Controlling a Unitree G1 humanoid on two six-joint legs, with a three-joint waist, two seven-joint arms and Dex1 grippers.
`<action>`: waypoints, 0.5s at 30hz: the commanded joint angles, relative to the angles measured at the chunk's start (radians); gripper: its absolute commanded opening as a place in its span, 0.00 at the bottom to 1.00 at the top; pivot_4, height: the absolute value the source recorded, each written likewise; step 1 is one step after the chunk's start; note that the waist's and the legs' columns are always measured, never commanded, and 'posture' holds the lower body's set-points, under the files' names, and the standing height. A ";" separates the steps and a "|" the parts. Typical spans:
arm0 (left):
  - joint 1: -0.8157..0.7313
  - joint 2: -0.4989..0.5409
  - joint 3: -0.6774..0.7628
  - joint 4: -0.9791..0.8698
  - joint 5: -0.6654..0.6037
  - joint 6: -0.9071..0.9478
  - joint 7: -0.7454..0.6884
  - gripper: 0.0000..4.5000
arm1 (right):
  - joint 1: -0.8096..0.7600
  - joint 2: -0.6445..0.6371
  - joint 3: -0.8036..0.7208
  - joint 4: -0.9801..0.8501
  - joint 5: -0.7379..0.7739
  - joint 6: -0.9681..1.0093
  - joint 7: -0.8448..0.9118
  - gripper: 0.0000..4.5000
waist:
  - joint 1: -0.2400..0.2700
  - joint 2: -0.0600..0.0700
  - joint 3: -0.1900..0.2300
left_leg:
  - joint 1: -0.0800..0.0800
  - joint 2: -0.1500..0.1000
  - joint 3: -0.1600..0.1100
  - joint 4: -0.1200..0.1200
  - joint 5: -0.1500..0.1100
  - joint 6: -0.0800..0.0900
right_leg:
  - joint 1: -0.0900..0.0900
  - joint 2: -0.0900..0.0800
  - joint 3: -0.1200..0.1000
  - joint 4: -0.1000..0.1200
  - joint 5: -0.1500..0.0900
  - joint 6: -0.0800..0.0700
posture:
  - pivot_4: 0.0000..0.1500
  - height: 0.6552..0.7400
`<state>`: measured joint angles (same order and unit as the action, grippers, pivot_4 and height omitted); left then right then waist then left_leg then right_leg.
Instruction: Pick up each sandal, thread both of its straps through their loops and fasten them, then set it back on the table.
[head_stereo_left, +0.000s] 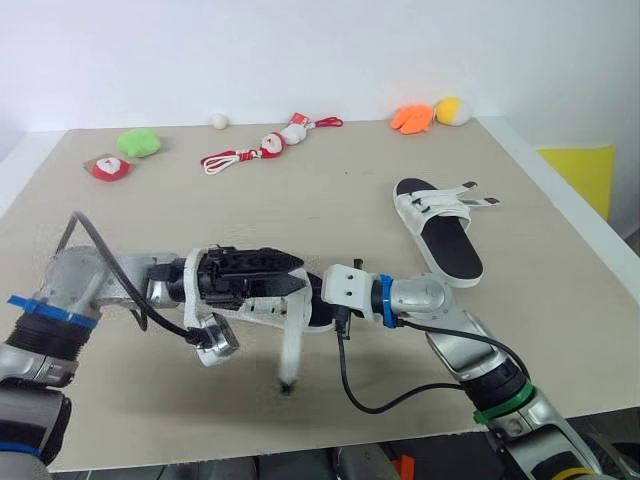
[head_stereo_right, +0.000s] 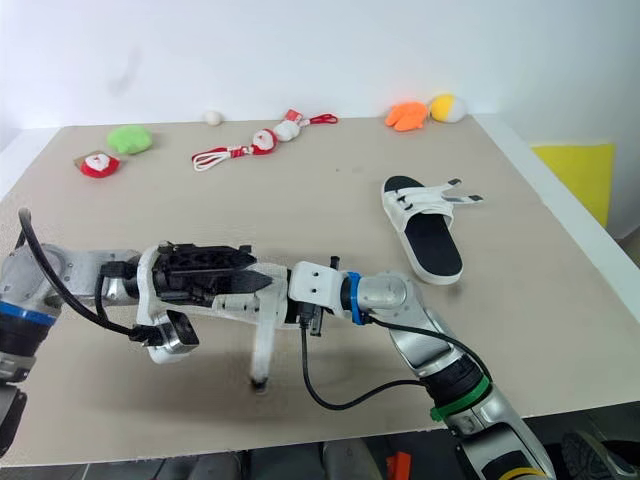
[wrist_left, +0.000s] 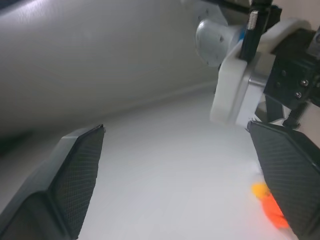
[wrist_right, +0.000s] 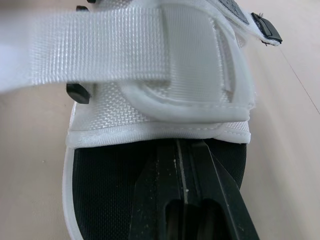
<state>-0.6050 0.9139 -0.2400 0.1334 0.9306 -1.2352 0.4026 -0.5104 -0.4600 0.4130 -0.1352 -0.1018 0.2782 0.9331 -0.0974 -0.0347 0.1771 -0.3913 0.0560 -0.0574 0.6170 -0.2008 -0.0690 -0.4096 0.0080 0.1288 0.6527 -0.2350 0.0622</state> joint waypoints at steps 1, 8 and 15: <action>0.081 0.111 -0.020 -0.054 -0.451 0.120 -0.204 0.99 | 0.029 -0.020 0.018 0.016 -0.007 0.014 0.015 0.00 | 0.000 0.000 0.000 | 0.000 0.000 0.000 0.000 0.000 0.000 | 0.000 0.000 0.000 0.000 0.000 0.000 | 1.00 1.00; 0.410 0.260 -0.085 -0.403 -1.454 0.685 -0.732 0.99 | 0.045 -0.020 0.023 0.008 -0.003 0.018 0.021 0.00 | 0.004 0.000 0.000 | 0.000 -0.001 0.001 0.000 0.000 -0.001 | 0.001 -0.003 -0.001 0.000 -0.002 -0.004 | 1.00 1.00; 0.622 0.314 0.182 -0.597 -2.175 1.248 -0.982 0.99 | 0.042 -0.016 0.027 0.007 0.002 0.020 0.032 0.00 | 0.007 0.000 0.001 | 0.000 0.002 0.001 0.000 -0.001 -0.001 | 0.000 -0.001 -0.002 0.001 -0.006 -0.010 | 1.00 1.00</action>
<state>0.0030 1.2120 -0.1243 -0.4165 -1.0977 -0.0868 -0.5241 -0.4883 -0.4670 0.4070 -0.1537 -0.1001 0.2758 0.9354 -0.0903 -0.0346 0.1779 -0.3909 0.0578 -0.0564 0.6170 -0.2019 -0.0703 -0.4101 0.0071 0.1266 0.6533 -0.2413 0.0514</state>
